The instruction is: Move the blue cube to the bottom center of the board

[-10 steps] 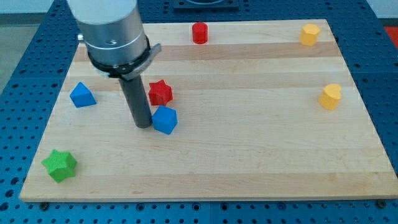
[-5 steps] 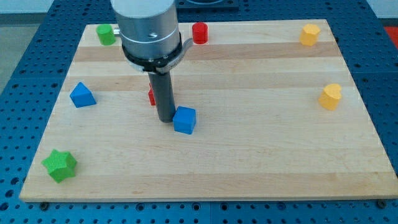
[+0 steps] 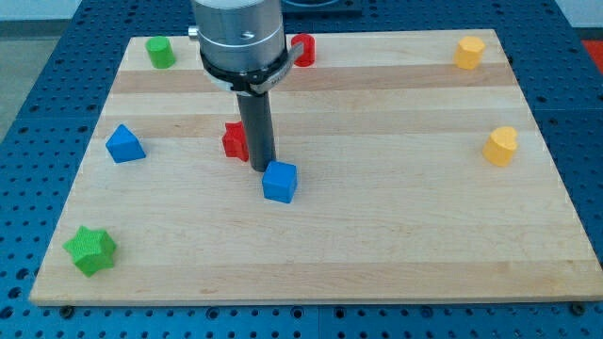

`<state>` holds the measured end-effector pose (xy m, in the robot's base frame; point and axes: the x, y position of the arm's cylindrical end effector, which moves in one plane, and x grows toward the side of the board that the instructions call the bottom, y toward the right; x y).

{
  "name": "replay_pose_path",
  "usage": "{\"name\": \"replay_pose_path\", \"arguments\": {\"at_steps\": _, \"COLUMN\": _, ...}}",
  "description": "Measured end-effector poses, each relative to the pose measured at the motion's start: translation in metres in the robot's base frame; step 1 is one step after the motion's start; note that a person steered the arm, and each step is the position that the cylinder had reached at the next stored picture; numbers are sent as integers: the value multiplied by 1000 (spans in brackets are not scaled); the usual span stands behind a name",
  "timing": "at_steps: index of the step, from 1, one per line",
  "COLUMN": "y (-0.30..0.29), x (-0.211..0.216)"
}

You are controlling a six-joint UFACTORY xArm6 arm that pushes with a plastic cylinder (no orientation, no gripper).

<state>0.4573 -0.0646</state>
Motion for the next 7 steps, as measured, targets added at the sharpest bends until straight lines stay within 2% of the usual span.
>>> {"name": "replay_pose_path", "arguments": {"at_steps": 3, "y": 2, "x": 31}}
{"name": "replay_pose_path", "arguments": {"at_steps": 7, "y": 40, "x": 31}}
